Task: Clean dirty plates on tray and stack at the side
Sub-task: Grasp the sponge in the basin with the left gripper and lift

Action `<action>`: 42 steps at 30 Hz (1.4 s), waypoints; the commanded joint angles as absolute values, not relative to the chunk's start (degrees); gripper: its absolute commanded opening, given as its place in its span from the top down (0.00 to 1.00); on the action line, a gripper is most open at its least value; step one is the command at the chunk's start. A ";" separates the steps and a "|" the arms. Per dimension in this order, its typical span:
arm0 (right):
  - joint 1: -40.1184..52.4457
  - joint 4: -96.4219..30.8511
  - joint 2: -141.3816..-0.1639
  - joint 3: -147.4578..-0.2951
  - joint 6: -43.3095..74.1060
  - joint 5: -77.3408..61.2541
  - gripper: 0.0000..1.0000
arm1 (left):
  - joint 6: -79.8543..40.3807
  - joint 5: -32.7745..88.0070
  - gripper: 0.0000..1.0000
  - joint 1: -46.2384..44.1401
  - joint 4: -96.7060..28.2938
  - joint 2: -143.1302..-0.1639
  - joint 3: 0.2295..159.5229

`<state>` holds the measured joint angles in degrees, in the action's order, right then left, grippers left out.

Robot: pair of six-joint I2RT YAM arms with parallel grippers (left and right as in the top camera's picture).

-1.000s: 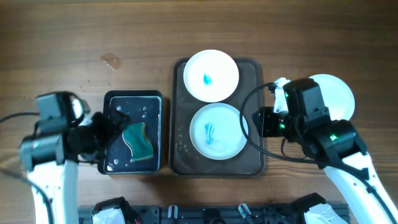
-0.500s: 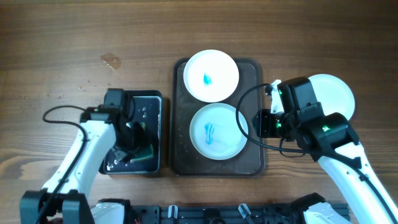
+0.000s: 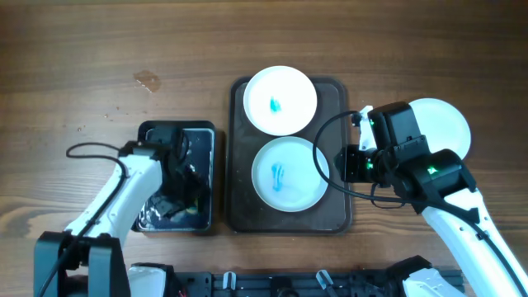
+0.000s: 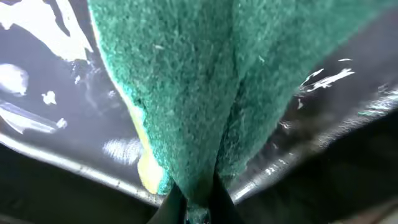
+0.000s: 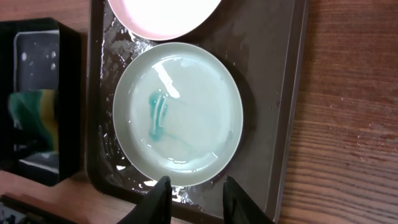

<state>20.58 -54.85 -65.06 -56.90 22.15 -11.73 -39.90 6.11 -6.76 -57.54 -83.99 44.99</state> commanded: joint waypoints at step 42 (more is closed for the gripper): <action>20.40 -49.95 -66.87 -48.14 20.93 -13.32 0.71 | -34.65 -2.61 0.96 -8.03 -45.89 -91.94 45.54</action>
<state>20.58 -53.08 -65.54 -50.28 21.89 -12.23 -35.00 -3.40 -7.79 -44.91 -90.91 47.07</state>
